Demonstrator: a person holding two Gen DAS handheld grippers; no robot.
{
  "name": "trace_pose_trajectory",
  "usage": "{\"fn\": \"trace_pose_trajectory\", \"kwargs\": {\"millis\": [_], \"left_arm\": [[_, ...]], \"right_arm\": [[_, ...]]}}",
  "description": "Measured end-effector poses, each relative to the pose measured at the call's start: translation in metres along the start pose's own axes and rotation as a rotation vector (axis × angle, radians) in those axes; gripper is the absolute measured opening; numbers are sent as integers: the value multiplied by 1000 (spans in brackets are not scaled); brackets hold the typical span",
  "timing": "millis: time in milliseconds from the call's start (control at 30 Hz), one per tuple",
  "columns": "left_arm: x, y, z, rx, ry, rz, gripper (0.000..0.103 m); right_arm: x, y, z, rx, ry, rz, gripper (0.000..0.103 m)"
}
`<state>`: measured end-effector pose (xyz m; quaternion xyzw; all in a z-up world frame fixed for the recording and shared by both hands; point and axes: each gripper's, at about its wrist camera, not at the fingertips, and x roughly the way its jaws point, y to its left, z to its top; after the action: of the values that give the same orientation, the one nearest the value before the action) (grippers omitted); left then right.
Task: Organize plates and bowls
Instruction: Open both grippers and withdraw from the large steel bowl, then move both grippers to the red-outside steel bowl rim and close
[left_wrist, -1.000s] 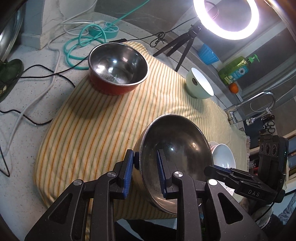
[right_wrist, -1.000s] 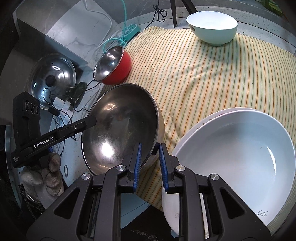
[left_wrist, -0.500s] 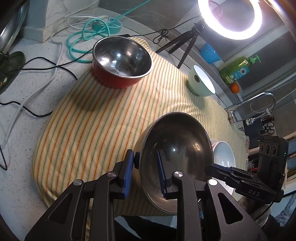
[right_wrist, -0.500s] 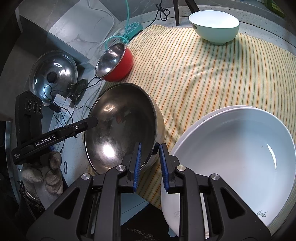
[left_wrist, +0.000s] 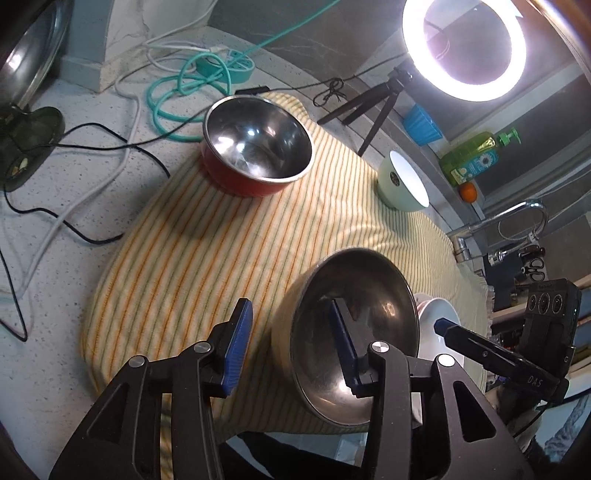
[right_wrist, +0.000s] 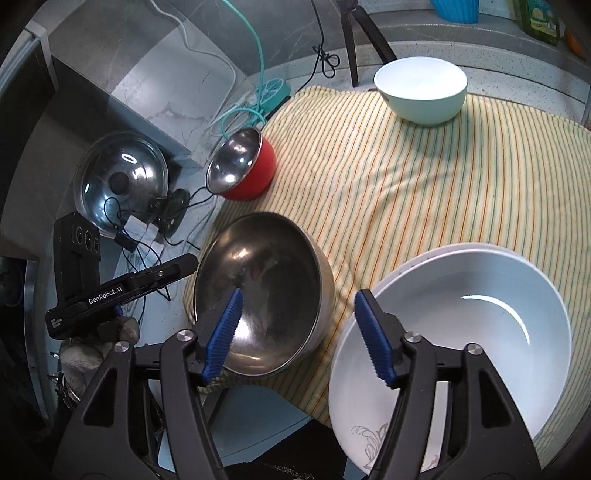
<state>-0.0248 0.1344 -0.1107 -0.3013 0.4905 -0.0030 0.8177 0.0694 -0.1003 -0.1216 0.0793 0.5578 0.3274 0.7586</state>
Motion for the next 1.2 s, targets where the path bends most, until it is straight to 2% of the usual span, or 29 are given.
{"fn": "trace_pose_trajectory", "kwargs": {"millis": [100, 433, 867, 1000, 1133, 1200], "left_arm": [[-8, 5, 6, -1, -31, 29, 53], [-21, 25, 37, 8, -78, 54, 53], [-15, 55, 95, 20, -82, 33, 52], [-12, 61, 109, 27, -75, 17, 50], [-6, 65, 119, 32, -68, 13, 49], [-1, 67, 123, 28, -58, 1, 44]], "right_arm": [[-6, -1, 6, 15, -33, 7, 87], [-6, 16, 35, 39, -73, 36, 87], [28, 46, 67, 95, -76, 93, 87], [41, 54, 73, 104, -64, 96, 81], [53, 63, 82, 92, -46, 96, 79], [60, 65, 88, 92, -33, 87, 64]]}}
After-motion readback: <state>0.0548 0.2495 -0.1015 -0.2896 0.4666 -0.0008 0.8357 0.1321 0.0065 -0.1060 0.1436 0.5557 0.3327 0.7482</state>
